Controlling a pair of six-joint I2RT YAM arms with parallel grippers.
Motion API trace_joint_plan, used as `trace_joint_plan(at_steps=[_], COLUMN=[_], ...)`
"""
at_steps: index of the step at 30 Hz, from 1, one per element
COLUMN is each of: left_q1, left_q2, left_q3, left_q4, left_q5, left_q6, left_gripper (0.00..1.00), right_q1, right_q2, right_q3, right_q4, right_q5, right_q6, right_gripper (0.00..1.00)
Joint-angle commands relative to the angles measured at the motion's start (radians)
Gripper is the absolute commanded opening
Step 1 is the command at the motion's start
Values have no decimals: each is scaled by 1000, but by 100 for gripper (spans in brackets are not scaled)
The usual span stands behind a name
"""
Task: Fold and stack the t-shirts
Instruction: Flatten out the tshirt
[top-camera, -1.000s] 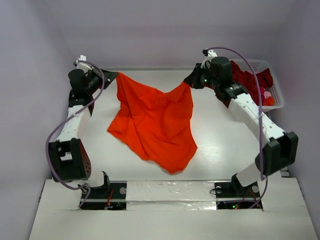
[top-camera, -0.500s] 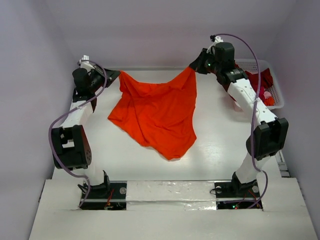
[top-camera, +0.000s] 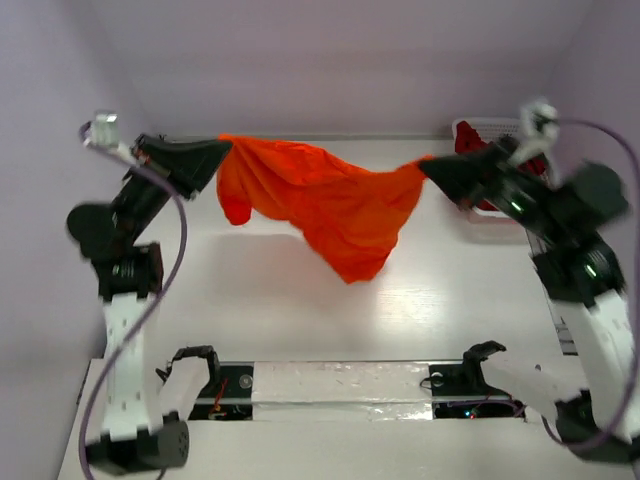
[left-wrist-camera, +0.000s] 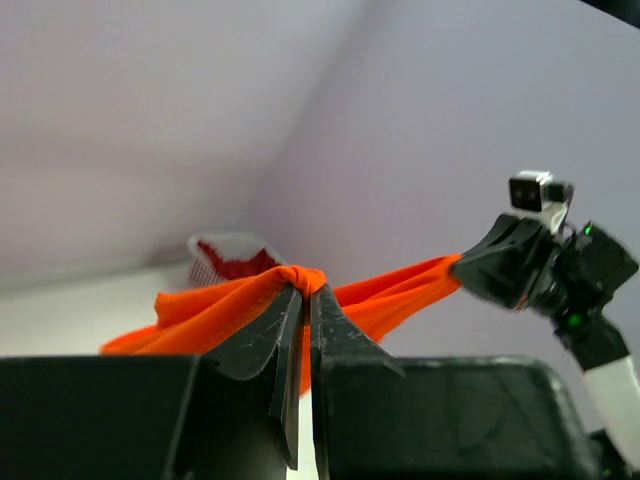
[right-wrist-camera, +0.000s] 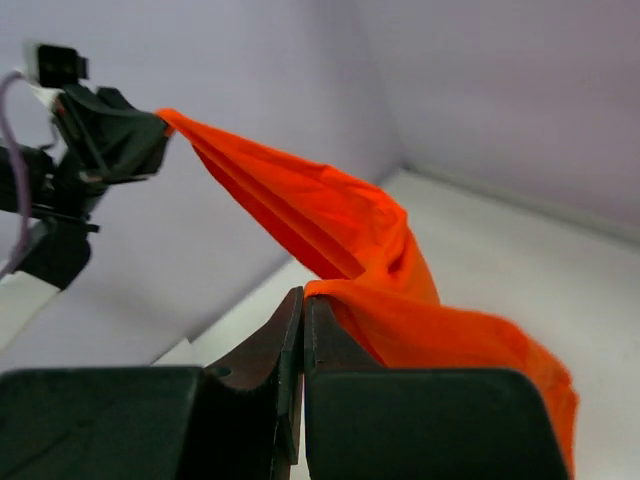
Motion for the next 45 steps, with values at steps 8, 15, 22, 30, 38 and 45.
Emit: trace_joint_plan(at_steps=[8,15,22,30,38,45], left_q1=[-4,-4,-93,-144,-155,-164], left_q2=[-467,-483,-345,-365,-389,-421], left_q3=[-7,207,442,350,350,364], left_q4=[-237,-362,-717,-737,-812,-867], left_q5=[76,65,-260,-475,-593,-526], left_q6=[112,133,440,488,509,486], left_gripper=[0,0,0,0,0,0], right_q1=[3,3,3,3,3,3], right_q2=[-569,-558,-491,-529,-560,-572], right_q3=[-240,-164,-90,-108,-84,-44], right_q4=[1,-72,-142,-170,-282,-378], right_q5=[-20,7,380,590,751,658], right_q6=[3,-33,-80,-77,-47,-59], right_gripper=[0,0,0,0,0,0])
